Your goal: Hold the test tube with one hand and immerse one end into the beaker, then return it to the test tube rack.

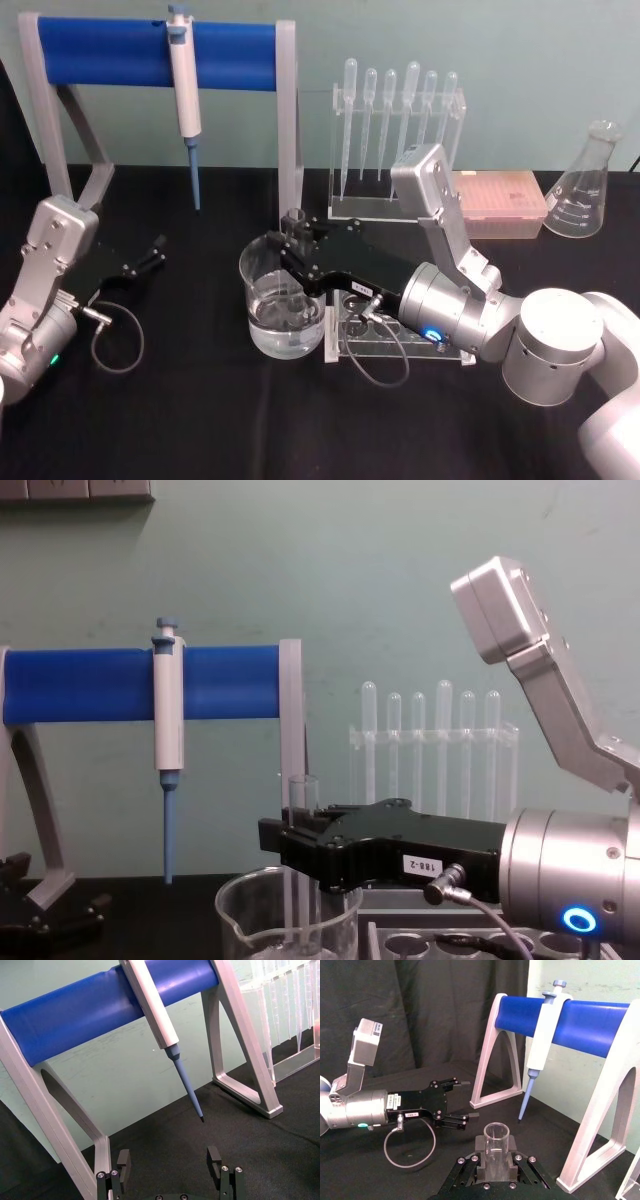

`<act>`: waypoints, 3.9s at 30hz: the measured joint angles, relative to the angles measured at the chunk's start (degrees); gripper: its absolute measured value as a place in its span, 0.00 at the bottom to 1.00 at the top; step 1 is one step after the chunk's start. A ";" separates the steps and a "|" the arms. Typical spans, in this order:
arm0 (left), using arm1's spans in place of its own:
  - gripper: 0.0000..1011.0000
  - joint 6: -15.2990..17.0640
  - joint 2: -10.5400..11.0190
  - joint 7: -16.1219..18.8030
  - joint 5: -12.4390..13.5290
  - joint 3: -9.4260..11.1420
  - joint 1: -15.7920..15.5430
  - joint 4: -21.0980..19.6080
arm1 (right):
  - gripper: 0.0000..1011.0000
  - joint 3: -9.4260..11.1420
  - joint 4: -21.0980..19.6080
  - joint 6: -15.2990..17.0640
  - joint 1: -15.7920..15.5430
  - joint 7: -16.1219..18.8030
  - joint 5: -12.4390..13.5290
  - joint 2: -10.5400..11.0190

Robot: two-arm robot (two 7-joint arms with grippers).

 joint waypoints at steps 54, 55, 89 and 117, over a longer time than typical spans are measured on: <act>0.99 0.00 0.00 0.00 0.00 0.00 0.00 0.00 | 0.22 0.00 0.00 0.00 0.00 0.01 0.00 0.00; 0.99 0.00 0.00 0.00 0.00 0.00 0.00 0.00 | 0.22 0.00 0.00 0.00 0.00 0.00 0.00 0.00; 0.99 0.00 0.00 0.00 0.00 0.00 0.00 0.00 | 0.22 2.39 -10.57 0.53 0.25 0.13 3.40 2.10; 0.99 0.00 0.00 0.00 0.00 0.00 0.00 0.00 | 0.22 6.84 -17.76 3.56 -0.37 -0.54 11.27 9.24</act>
